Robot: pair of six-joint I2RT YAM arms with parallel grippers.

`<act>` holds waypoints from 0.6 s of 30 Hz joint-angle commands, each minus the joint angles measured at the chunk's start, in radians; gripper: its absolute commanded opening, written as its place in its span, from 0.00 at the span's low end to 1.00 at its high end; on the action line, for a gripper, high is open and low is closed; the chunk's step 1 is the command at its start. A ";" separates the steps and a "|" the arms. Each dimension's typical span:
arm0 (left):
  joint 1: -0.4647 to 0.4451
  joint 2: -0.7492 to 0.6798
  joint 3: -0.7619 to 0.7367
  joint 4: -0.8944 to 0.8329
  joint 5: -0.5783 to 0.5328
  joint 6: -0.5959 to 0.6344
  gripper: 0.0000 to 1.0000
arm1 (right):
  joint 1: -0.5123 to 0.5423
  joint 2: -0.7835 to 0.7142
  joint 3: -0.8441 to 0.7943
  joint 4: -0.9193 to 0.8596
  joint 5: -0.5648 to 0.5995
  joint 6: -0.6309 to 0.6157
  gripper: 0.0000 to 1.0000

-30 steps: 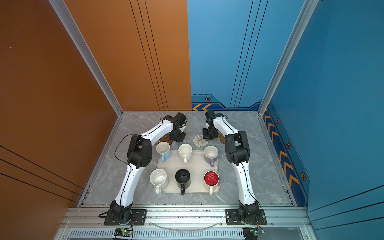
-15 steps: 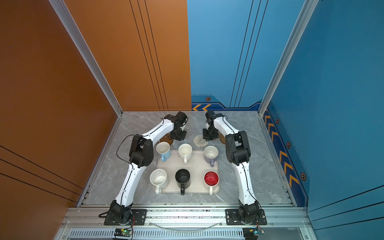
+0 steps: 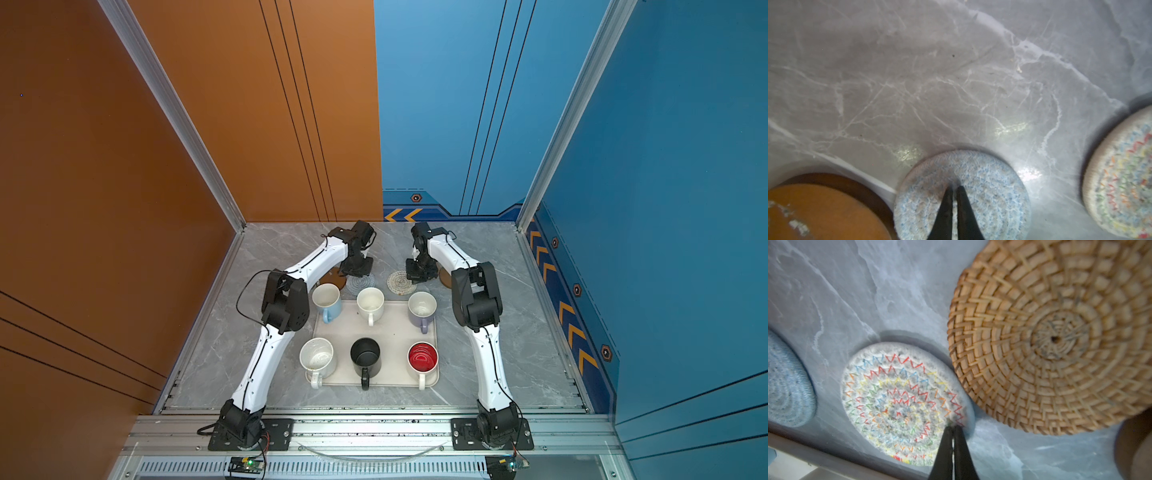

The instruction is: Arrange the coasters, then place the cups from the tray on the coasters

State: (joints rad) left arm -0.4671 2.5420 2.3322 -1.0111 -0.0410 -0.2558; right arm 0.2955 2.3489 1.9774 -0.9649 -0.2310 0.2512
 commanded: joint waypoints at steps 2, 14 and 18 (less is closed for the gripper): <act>0.012 0.046 0.011 -0.018 -0.021 -0.020 0.09 | 0.013 -0.045 -0.025 -0.006 -0.011 0.015 0.00; 0.010 0.070 0.047 -0.016 -0.005 -0.061 0.10 | 0.034 -0.045 -0.039 0.009 -0.030 0.025 0.00; 0.010 0.075 0.059 -0.015 0.000 -0.068 0.10 | 0.036 -0.048 -0.041 0.012 -0.031 0.027 0.00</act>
State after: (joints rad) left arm -0.4648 2.5687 2.3791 -1.0107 -0.0410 -0.3058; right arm 0.3248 2.3390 1.9575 -0.9546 -0.2417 0.2626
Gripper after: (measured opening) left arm 0.095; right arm 0.047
